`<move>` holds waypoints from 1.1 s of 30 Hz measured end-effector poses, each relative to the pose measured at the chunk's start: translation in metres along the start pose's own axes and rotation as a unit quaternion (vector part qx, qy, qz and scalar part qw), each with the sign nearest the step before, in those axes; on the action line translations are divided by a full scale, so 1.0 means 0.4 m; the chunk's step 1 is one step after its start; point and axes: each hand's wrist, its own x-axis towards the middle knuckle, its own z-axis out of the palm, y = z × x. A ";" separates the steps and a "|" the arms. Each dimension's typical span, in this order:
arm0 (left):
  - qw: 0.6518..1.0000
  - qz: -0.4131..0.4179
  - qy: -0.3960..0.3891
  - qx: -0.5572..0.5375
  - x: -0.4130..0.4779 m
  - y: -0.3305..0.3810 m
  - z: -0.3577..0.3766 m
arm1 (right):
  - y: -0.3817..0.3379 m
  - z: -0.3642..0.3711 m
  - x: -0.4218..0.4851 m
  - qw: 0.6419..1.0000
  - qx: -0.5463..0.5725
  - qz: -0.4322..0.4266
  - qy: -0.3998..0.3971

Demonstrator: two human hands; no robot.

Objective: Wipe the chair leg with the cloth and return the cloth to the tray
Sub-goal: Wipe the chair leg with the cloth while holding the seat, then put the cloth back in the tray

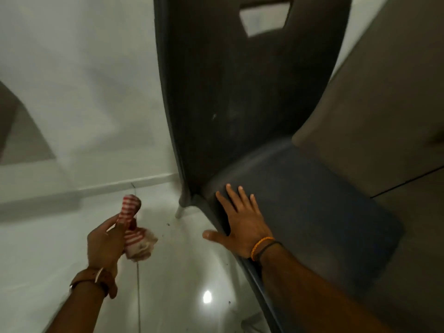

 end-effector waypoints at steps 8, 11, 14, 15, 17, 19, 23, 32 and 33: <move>0.965 0.187 0.125 0.134 -0.105 0.549 -0.131 | -0.042 -0.445 -0.078 0.994 -0.016 0.036 0.105; 0.946 0.251 0.159 0.129 -0.185 0.773 -0.140 | -0.067 -0.649 -0.136 0.986 -0.033 0.045 0.156; 0.936 0.308 0.147 0.091 -0.293 0.987 -0.127 | -0.076 -0.844 -0.208 0.980 -0.051 0.058 0.186; 0.930 0.333 0.135 0.081 -0.332 1.048 -0.117 | -0.076 -0.904 -0.234 0.977 -0.055 0.063 0.195; 0.908 0.387 0.129 0.093 -0.407 1.151 -0.083 | -0.070 -1.007 -0.283 0.972 -0.065 0.073 0.214; 0.887 0.440 0.091 0.107 -0.496 1.242 -0.029 | -0.059 -1.106 -0.346 0.964 -0.073 0.091 0.239; 0.843 0.505 -0.028 0.184 -0.691 1.366 0.129 | -0.013 -1.262 -0.487 0.948 -0.091 0.137 0.272; 0.719 0.621 -0.199 0.241 -1.149 1.452 0.479 | 0.271 -1.402 -0.899 0.903 -0.091 0.291 0.302; 0.708 0.632 -0.211 0.236 -1.197 1.452 0.520 | 0.306 -1.401 -0.946 0.897 -0.093 0.315 0.296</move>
